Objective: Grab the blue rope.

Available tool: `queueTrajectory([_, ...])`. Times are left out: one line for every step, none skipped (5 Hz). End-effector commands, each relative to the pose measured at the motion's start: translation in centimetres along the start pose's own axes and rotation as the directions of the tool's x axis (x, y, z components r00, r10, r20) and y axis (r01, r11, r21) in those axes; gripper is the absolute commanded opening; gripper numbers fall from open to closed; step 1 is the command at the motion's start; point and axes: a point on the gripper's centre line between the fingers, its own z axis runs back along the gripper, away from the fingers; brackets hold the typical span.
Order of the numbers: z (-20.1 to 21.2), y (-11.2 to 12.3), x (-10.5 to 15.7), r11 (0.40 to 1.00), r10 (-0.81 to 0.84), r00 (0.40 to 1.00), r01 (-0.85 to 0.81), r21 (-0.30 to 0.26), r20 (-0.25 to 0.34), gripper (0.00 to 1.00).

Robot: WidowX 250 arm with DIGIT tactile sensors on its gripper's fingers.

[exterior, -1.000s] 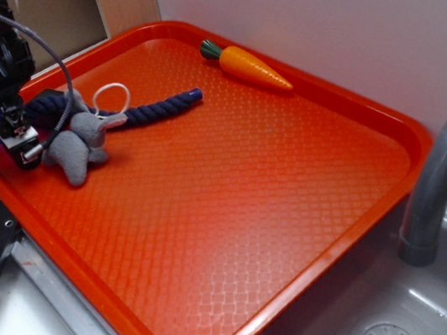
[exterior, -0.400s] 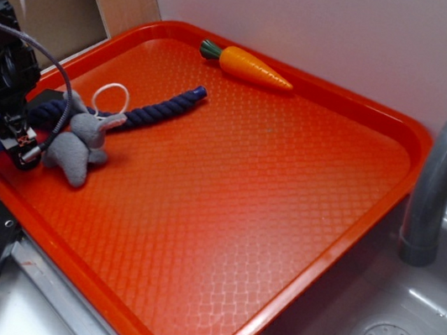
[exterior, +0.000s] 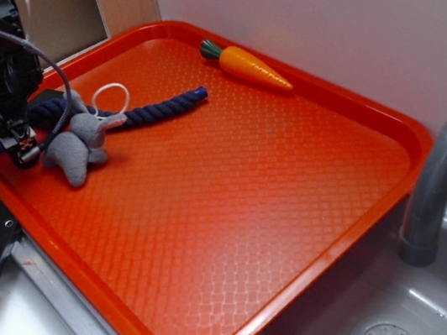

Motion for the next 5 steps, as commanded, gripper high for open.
queueTrajectory([10.3,-3.1,2.1,0.990,0.130,0.991,-0.128,-0.058,0.036,0.00])
queueTrajectory([16.0,-4.7,2.7,0.983,0.116,0.987,-0.098,-0.157,0.110,0.00])
queueTrajectory([20.7,-7.0,3.4,0.978,0.139,0.978,-0.112,-0.177,0.154,0.00])
queueTrajectory([22.4,-8.5,4.1,0.952,0.162,0.974,-0.112,-0.284,0.160,0.00])
queueTrajectory([22.2,-8.9,4.4,0.934,0.158,0.977,-0.101,-0.343,0.140,0.00])
